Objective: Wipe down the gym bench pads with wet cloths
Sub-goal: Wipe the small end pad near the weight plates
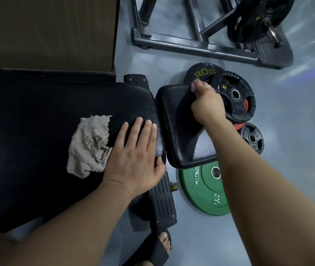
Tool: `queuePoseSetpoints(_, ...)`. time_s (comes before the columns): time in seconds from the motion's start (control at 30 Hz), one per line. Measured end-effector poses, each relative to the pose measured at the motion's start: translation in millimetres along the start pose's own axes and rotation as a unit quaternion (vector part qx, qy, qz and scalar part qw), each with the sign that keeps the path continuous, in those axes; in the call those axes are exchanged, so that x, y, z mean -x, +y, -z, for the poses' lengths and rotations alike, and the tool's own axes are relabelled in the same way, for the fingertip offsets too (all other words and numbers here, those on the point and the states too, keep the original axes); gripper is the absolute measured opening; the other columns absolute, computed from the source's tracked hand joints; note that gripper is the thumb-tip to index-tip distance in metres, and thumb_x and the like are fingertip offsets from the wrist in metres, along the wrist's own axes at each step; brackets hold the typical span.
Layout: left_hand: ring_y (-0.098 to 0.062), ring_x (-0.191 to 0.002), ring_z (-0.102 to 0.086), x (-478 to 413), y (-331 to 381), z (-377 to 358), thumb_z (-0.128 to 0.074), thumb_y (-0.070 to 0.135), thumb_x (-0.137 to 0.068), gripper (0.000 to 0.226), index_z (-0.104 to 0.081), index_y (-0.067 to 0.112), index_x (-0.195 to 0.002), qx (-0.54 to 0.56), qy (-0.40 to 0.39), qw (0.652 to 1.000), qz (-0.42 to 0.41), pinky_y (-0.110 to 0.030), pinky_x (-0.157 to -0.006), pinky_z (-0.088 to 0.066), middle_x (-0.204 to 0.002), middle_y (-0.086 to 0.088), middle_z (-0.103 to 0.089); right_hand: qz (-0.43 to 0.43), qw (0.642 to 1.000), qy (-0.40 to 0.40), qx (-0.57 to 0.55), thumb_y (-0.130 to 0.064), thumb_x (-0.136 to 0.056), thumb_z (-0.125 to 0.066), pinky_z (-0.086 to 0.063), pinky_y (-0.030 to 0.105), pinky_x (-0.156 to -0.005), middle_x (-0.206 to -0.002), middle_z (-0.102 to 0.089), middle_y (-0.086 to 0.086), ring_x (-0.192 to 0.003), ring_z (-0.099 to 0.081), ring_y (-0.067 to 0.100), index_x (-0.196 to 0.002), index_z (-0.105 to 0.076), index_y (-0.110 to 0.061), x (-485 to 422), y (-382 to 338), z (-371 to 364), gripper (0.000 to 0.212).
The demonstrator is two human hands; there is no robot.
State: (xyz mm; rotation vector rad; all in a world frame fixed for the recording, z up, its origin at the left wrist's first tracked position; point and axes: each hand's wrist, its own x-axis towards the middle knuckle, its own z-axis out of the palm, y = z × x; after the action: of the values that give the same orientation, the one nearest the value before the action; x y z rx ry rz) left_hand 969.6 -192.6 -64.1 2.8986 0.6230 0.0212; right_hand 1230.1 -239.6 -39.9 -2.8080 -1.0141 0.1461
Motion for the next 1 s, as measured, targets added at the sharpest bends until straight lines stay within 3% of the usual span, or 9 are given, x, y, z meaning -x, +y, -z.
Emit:
queuePoseSetpoints(0.1, -0.036, -0.154, -0.021, 0, 0, 0, -0.035, 0.047, -0.092, 0.080, -0.031, 0.001, -0.157, -0.005, 0.000, 1.000, -0.003, -0.057, -0.123, -0.017, -0.163, -0.018, -0.032, 0.093, 0.995, 0.030, -0.021, 0.003, -0.076, -0.043, -0.041, 0.035, -0.106, -0.130, -0.060, 0.006, -0.128, -0.049, 0.030, -0.112, -0.060, -0.014, 20, -28, -20, 0.043)
queuePoseSetpoints(0.2, -0.036, -0.153, -0.023, 0, 1, 1, -0.037, 0.046, -0.092, 0.080, -0.032, 0.000, -0.156, -0.003, 0.005, 1.000, -0.003, -0.057, -0.123, -0.018, -0.162, -0.018, -0.034, 0.176, 0.983, 0.027, -0.035, 0.003, -0.086, -0.039, -0.030, 0.038, -0.121, -0.143, -0.056, 0.003, -0.138, -0.047, 0.025, -0.132, -0.059, -0.011, 25, -15, -22, 0.052)
queuePoseSetpoints(0.33, -0.036, -0.154, -0.021, 1, 1, 0, -0.035, 0.047, -0.093, 0.079, -0.029, 0.001, -0.158, -0.014, 0.002, 1.000, -0.002, -0.057, -0.123, -0.017, -0.163, -0.017, -0.033, -0.068, 0.997, 0.019, -0.039, -0.003, -0.090, -0.041, -0.043, 0.034, -0.097, -0.132, -0.062, 0.003, -0.120, -0.058, 0.032, -0.120, -0.058, -0.020, 19, 36, 6, 0.038)
queuePoseSetpoints(0.4, -0.036, -0.154, -0.021, 1, 1, 0, -0.035, 0.047, -0.094, 0.079, -0.028, 0.001, -0.158, -0.021, 0.000, 1.000, -0.002, -0.057, -0.123, -0.016, -0.163, -0.017, -0.032, -0.099, 0.993, 0.034, -0.050, -0.004, -0.087, -0.040, -0.042, 0.033, -0.102, -0.136, -0.061, 0.006, -0.125, -0.055, 0.031, -0.119, -0.060, -0.016, 27, 24, 3, 0.039)
queuePoseSetpoints(0.47, -0.036, -0.153, -0.022, 1, 2, 0, -0.035, 0.048, -0.093, 0.080, -0.029, 0.001, -0.158, -0.022, -0.001, 1.000, -0.001, -0.057, -0.123, -0.016, -0.163, -0.017, -0.033, -0.007, 0.997, 0.049, -0.063, -0.004, -0.076, -0.036, -0.037, 0.039, -0.116, -0.145, -0.056, 0.010, -0.138, -0.048, 0.030, -0.124, -0.063, -0.010, 46, -1, -14, 0.055)
queuePoseSetpoints(0.6, -0.036, -0.153, -0.023, 0, 3, 1, -0.036, 0.048, -0.093, 0.080, -0.030, 0.002, -0.158, -0.025, -0.001, 1.000, 0.002, -0.057, -0.123, -0.017, -0.162, -0.017, -0.034, 0.148, 0.988, 0.021, -0.047, 0.006, -0.079, -0.040, -0.023, 0.040, -0.125, -0.156, -0.046, 0.010, -0.147, -0.038, 0.029, -0.145, -0.053, -0.006, 68, 0, -24, 0.069)
queuePoseSetpoints(0.8, -0.035, -0.153, -0.023, 1, 2, 0, -0.035, 0.048, -0.094, 0.079, -0.030, 0.002, -0.158, -0.031, 0.005, 1.000, 0.003, -0.056, -0.124, -0.017, -0.162, -0.017, -0.034, -0.022, 0.999, 0.035, -0.027, 0.000, -0.090, -0.046, -0.019, 0.032, -0.126, -0.161, -0.038, 0.010, -0.151, -0.032, 0.025, -0.148, -0.049, -0.007, 48, 24, -8, 0.058)
queuePoseSetpoints(0.93, -0.036, -0.152, -0.025, 0, 3, -1, -0.038, 0.047, -0.092, 0.079, -0.033, 0.001, -0.156, -0.024, 0.011, 1.000, 0.002, -0.057, -0.123, -0.018, -0.160, -0.017, -0.037, 0.134, 0.990, 0.022, -0.027, -0.003, -0.082, -0.038, -0.029, 0.038, -0.123, -0.158, -0.043, 0.008, -0.149, -0.035, 0.031, -0.149, -0.049, -0.007, 99, -11, -24, 0.067)
queuePoseSetpoints(1.0, -0.036, -0.152, -0.025, 0, 3, 0, -0.038, 0.047, -0.093, 0.079, -0.032, 0.002, -0.157, -0.026, 0.013, 1.000, 0.003, -0.056, -0.123, -0.017, -0.161, -0.017, -0.036, 0.158, 0.987, 0.007, -0.025, 0.002, -0.081, -0.039, -0.027, 0.037, -0.124, -0.158, -0.043, 0.005, -0.150, -0.035, 0.027, -0.150, -0.048, -0.010, 97, 3, -21, 0.070)
